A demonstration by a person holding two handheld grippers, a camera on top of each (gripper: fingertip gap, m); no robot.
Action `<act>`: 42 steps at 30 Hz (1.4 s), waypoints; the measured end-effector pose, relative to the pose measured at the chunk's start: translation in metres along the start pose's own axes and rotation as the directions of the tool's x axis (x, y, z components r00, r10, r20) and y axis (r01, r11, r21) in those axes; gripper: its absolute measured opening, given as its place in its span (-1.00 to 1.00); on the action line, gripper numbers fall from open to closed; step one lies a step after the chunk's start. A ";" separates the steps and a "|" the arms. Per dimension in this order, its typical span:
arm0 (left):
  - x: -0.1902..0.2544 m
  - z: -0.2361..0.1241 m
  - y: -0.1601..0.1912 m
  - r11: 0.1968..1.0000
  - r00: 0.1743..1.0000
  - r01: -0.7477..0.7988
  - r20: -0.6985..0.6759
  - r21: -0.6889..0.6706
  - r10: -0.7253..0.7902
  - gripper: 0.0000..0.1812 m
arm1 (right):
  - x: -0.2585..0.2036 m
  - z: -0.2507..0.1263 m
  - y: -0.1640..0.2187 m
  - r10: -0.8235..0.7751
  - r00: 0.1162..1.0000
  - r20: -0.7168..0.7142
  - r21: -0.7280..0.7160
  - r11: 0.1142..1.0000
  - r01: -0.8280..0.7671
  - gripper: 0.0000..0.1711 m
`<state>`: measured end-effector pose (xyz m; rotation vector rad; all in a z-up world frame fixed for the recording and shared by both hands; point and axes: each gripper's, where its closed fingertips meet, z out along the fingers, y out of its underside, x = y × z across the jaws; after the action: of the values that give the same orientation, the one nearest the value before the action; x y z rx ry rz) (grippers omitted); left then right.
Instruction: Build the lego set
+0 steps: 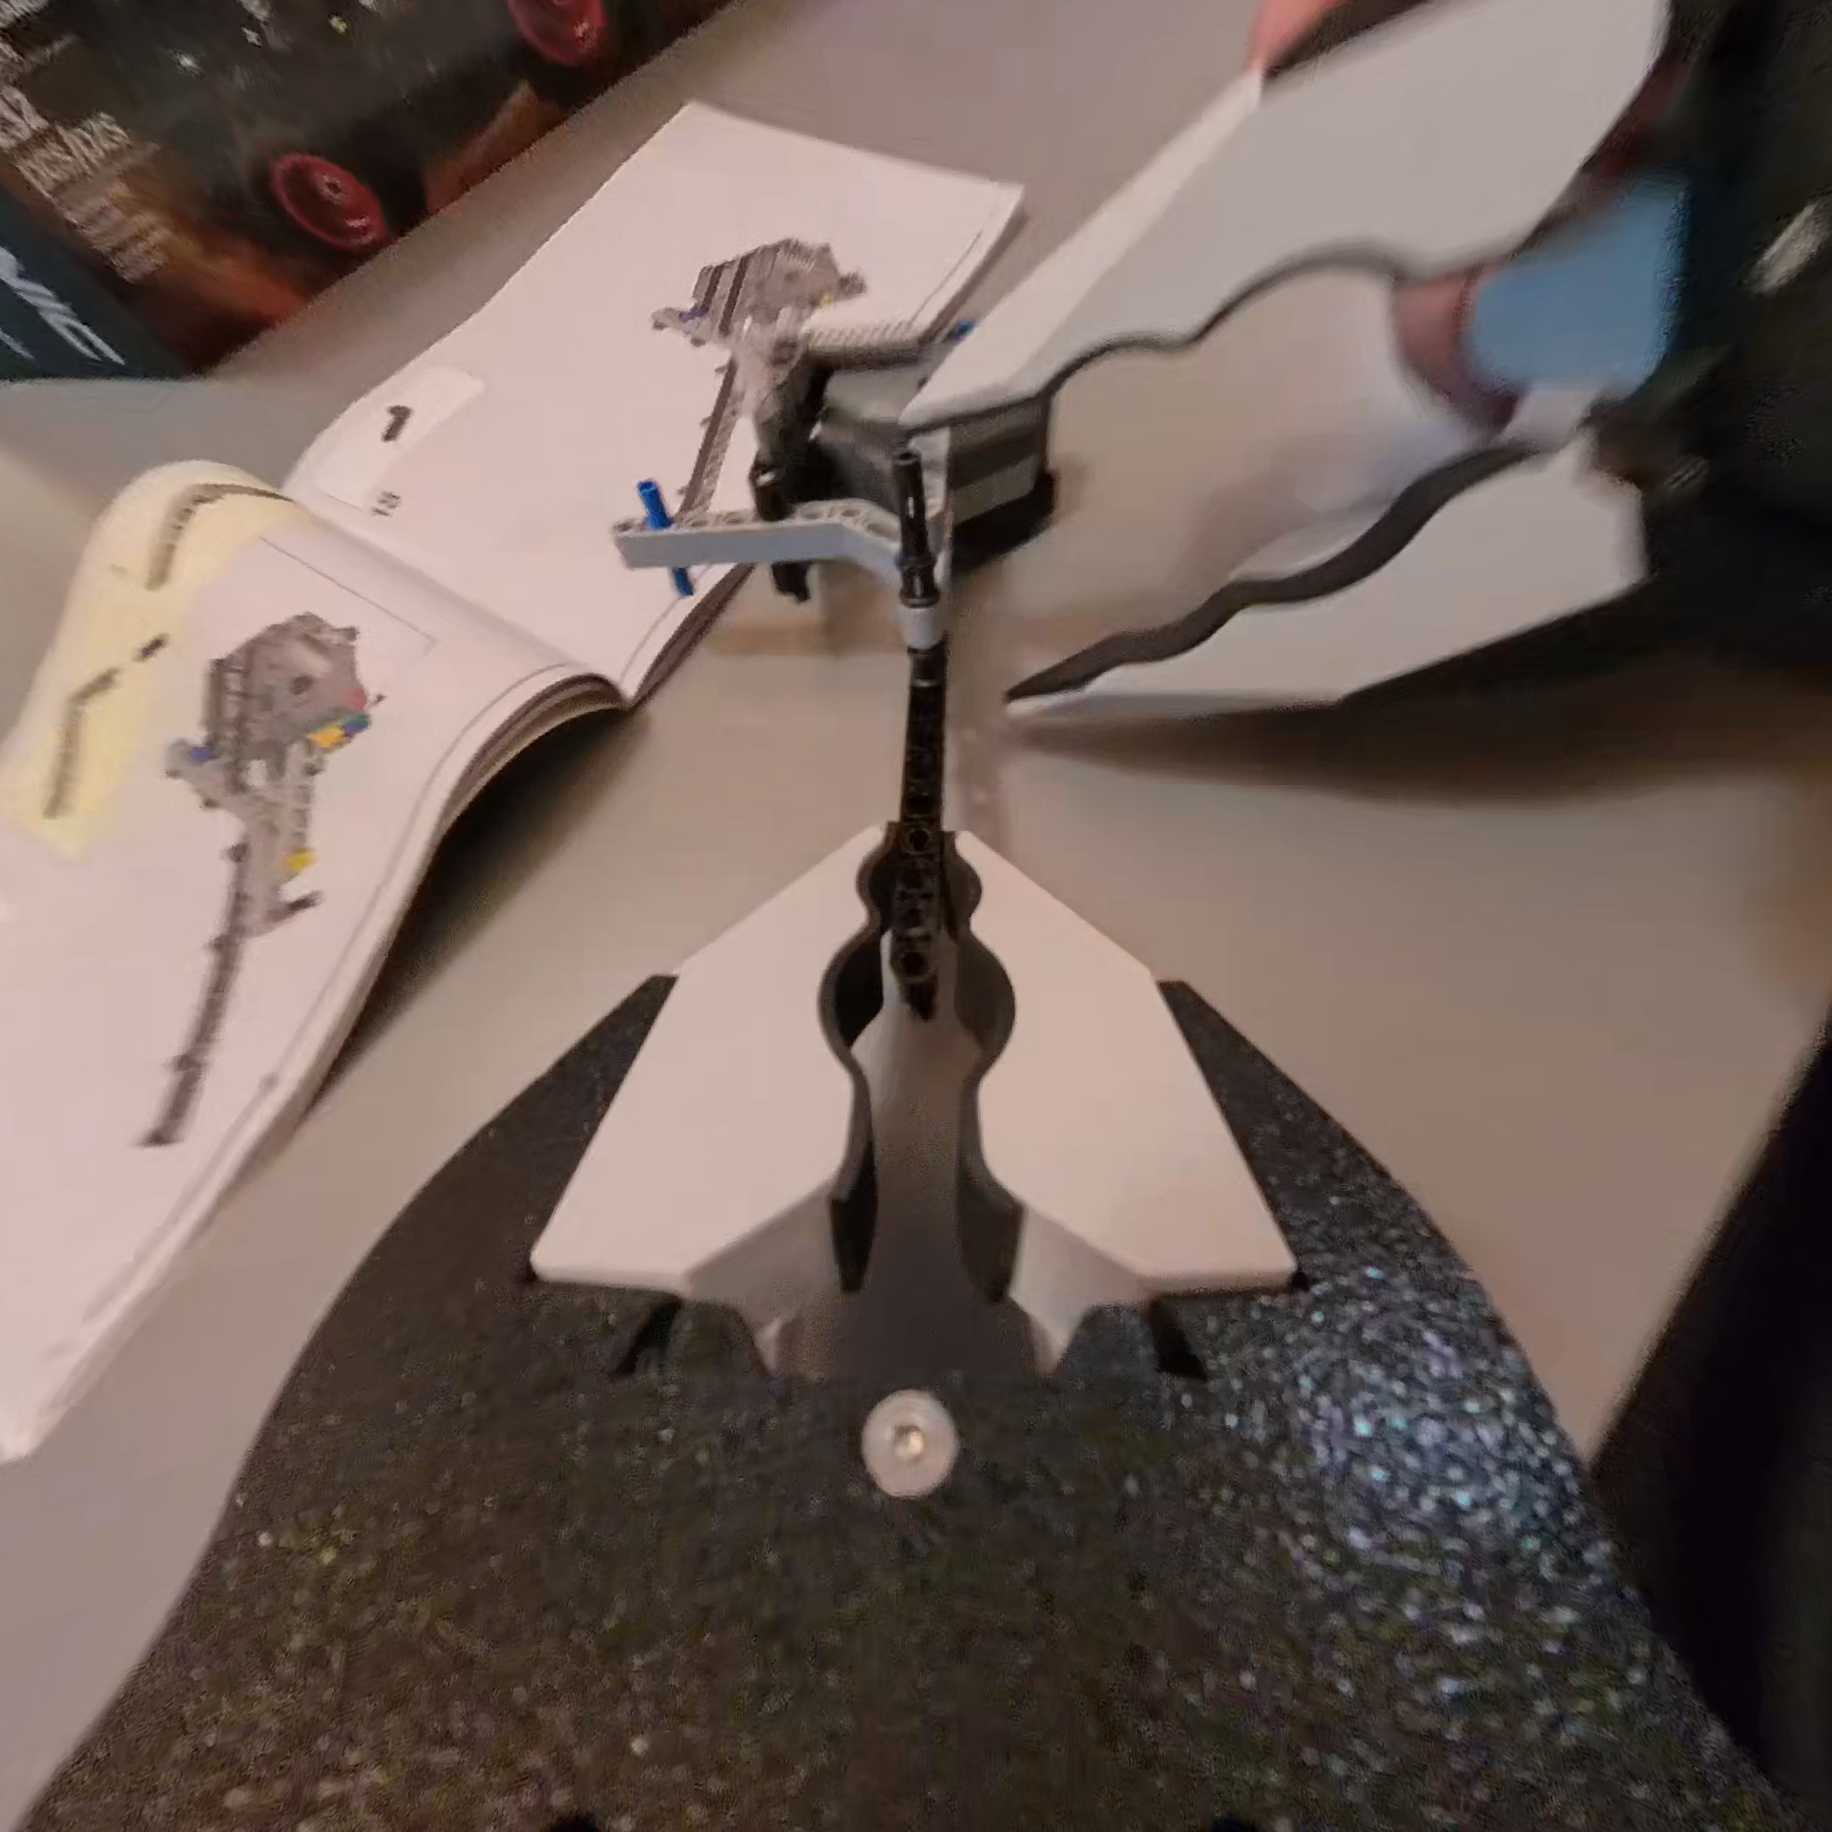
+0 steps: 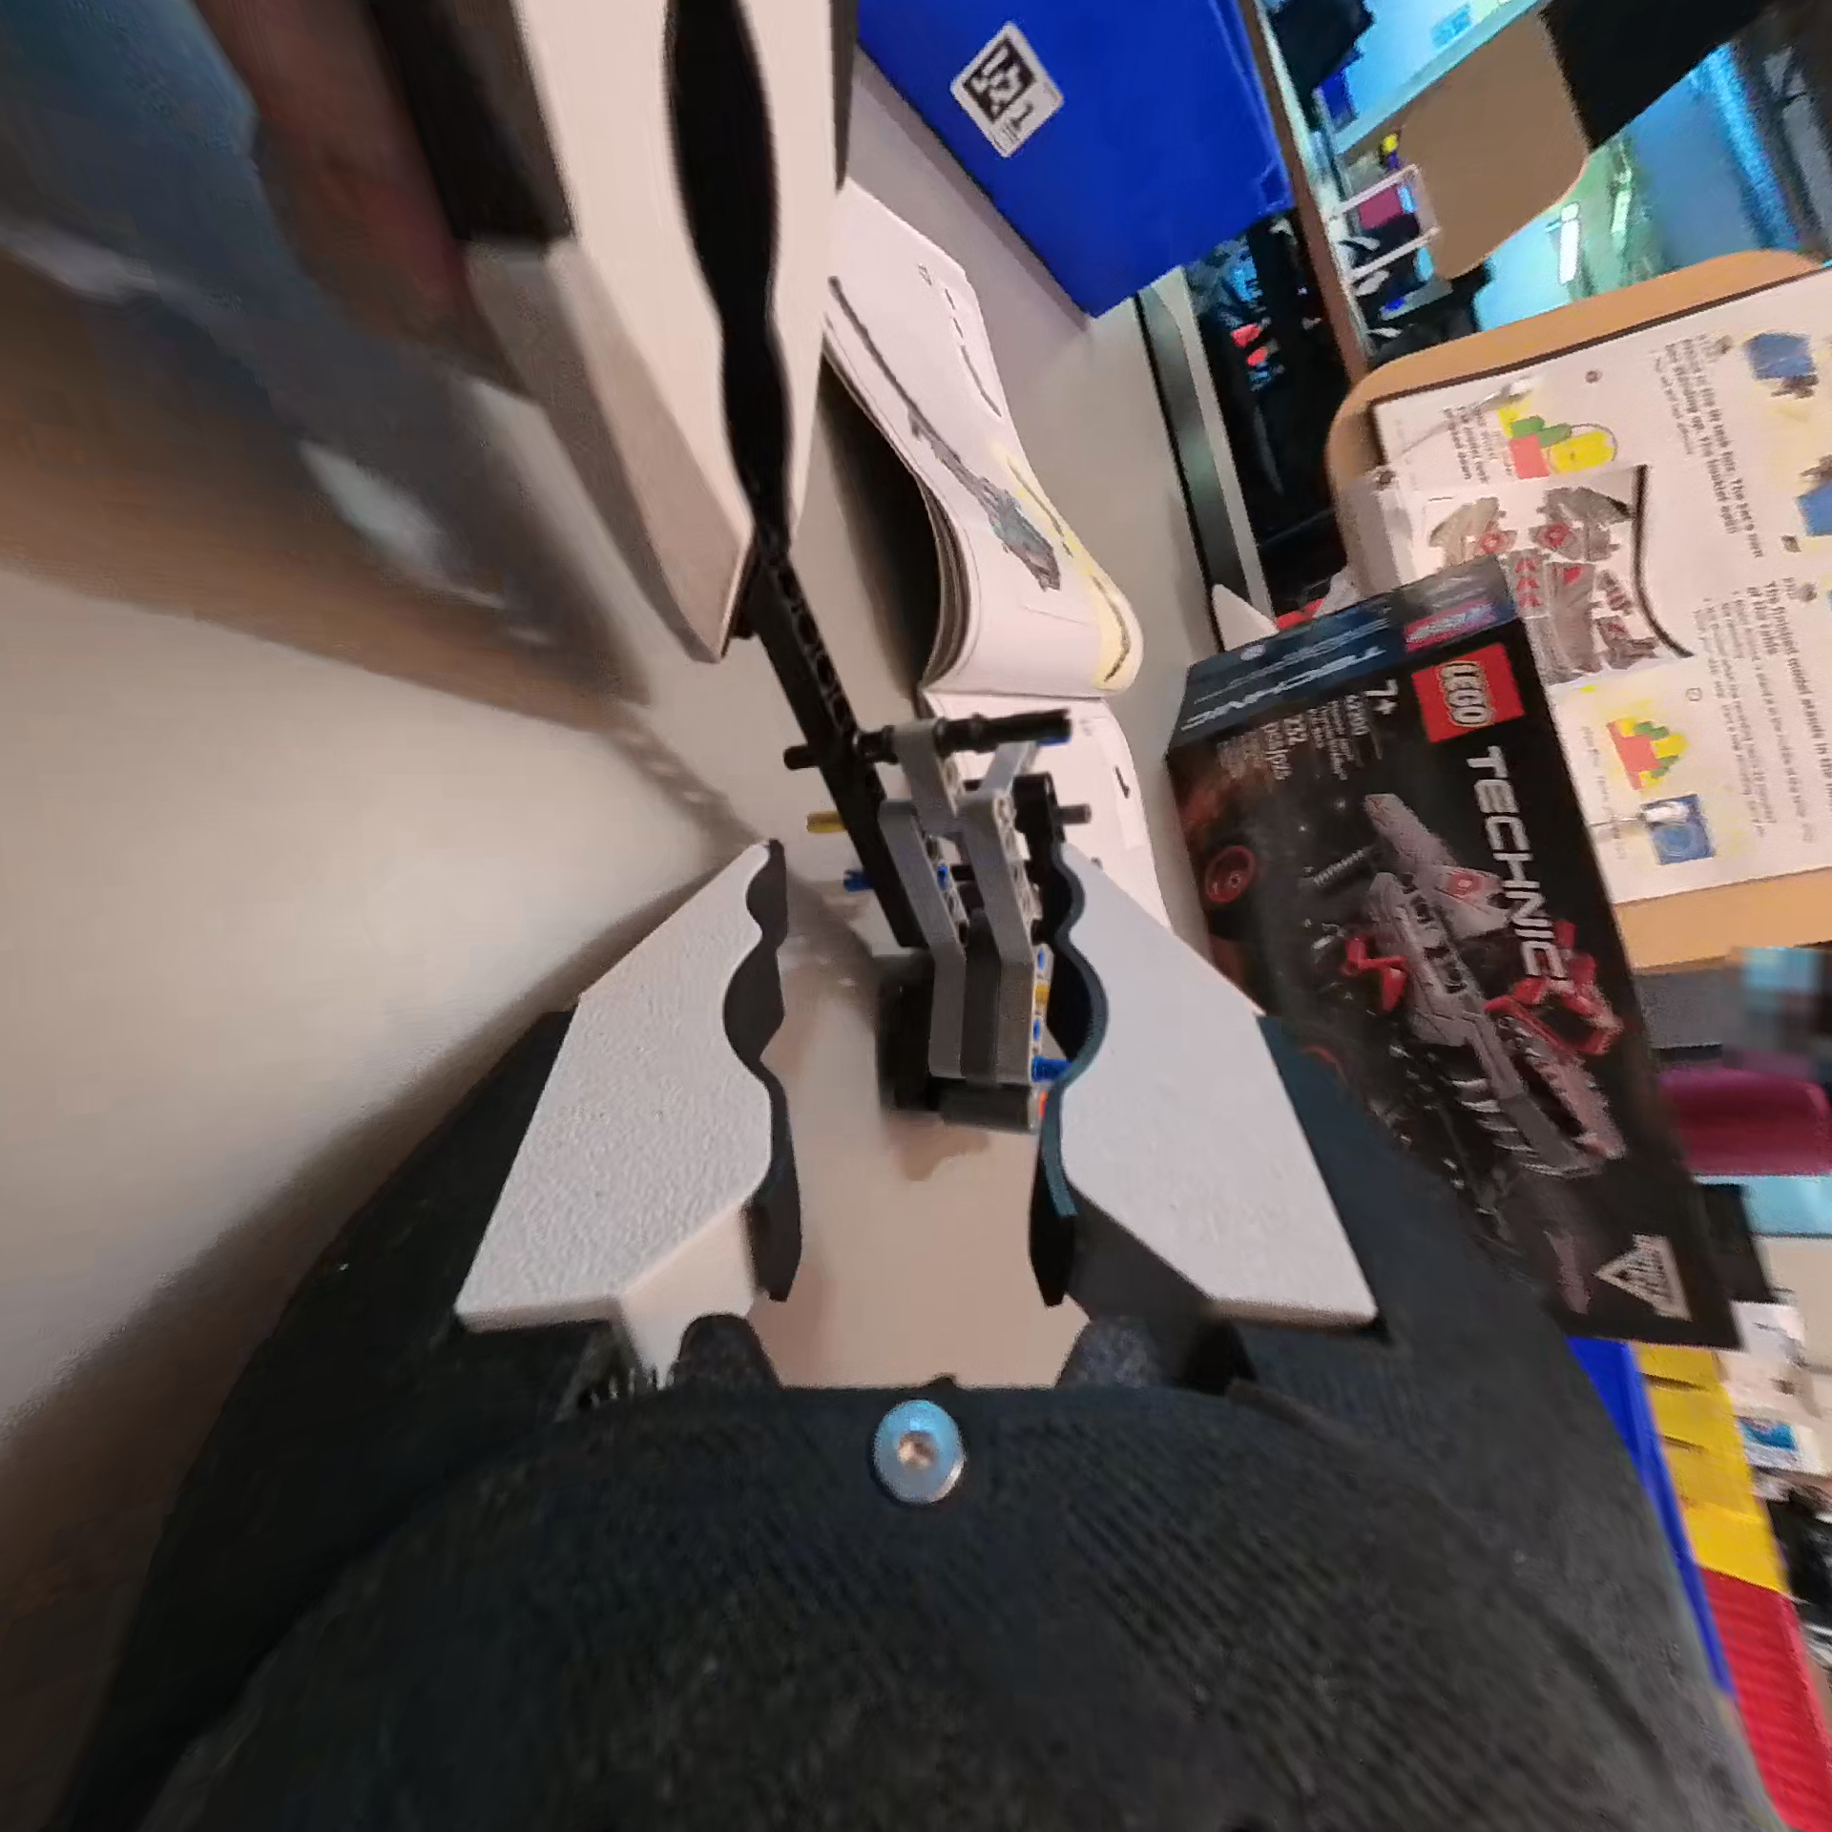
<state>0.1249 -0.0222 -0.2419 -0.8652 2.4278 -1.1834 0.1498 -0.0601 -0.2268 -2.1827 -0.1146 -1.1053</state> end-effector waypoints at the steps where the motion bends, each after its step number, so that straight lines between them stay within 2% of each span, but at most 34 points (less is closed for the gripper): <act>1: 0.004 -0.003 -0.007 0.997 0.996 0.075 -0.044 0.031 -0.073 -0.96 | 0.002 0.000 0.001 -0.016 1.000 -0.022 0.000 1.000 0.016 -0.38; 3: 0.006 -0.010 -0.017 0.983 0.979 0.178 -0.113 0.051 -0.171 -0.95 | 0.003 0.000 -0.001 -0.011 0.999 -0.049 0.013 1.000 0.012 -0.21; 8: 0.007 -0.024 -0.037 0.923 0.902 0.379 -0.251 0.070 -0.352 -0.95 | 0.009 0.003 -0.007 0.009 0.993 -0.117 0.037 0.999 -0.005 -0.04; 11: 0.008 -0.025 -0.036 0.923 0.905 0.377 -0.238 0.073 -0.351 -0.95 | 0.014 0.000 -0.016 0.046 0.989 -0.142 0.076 0.996 -0.036 -0.16; 17: 0.012 -0.027 -0.037 0.934 0.920 0.350 -0.217 0.071 -0.328 -0.95 | 0.011 -0.003 -0.023 0.083 0.991 -0.102 0.146 0.987 -0.067 -0.45; 19: 0.012 -0.026 -0.039 0.936 0.923 0.344 -0.208 0.072 -0.323 -0.95 | 0.012 -0.004 -0.022 0.098 0.989 -0.114 0.147 0.986 -0.081 -0.45; 24: 0.013 -0.026 -0.040 0.941 0.929 0.332 -0.197 0.067 -0.314 -0.95 | 0.018 -0.004 -0.017 0.204 0.972 -0.120 0.150 0.971 -0.186 -0.28; 29: 0.013 -0.026 -0.039 0.936 0.923 0.346 -0.202 0.067 -0.327 -0.95 | 0.012 -0.004 -0.016 0.175 0.978 -0.115 0.128 0.979 -0.161 -0.45; 34: 0.013 -0.026 -0.037 0.937 0.923 0.344 -0.205 0.059 -0.326 -0.95 | 0.010 -0.003 -0.015 0.163 0.979 -0.124 0.116 0.982 -0.148 -0.45; 36: 0.012 -0.027 -0.037 0.937 0.922 0.345 -0.207 0.057 -0.327 -0.95 | 0.012 -0.002 -0.010 0.161 0.977 -0.139 0.095 0.984 -0.148 -0.37; 38: 0.010 -0.029 -0.037 0.937 0.922 0.344 -0.208 0.056 -0.326 -0.95 | 0.009 -0.002 -0.010 0.173 0.979 -0.107 0.109 0.981 -0.161 -0.50; 42: 0.009 -0.030 -0.036 0.935 0.919 0.350 -0.214 0.052 -0.332 -0.95 | 0.010 -0.001 -0.013 0.142 0.981 -0.129 0.112 0.985 -0.128 -0.47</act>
<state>0.1163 -0.0271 -0.1948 -1.2330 2.4198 -1.5607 0.1506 -0.0535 -0.2122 -1.9860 0.0359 -1.1420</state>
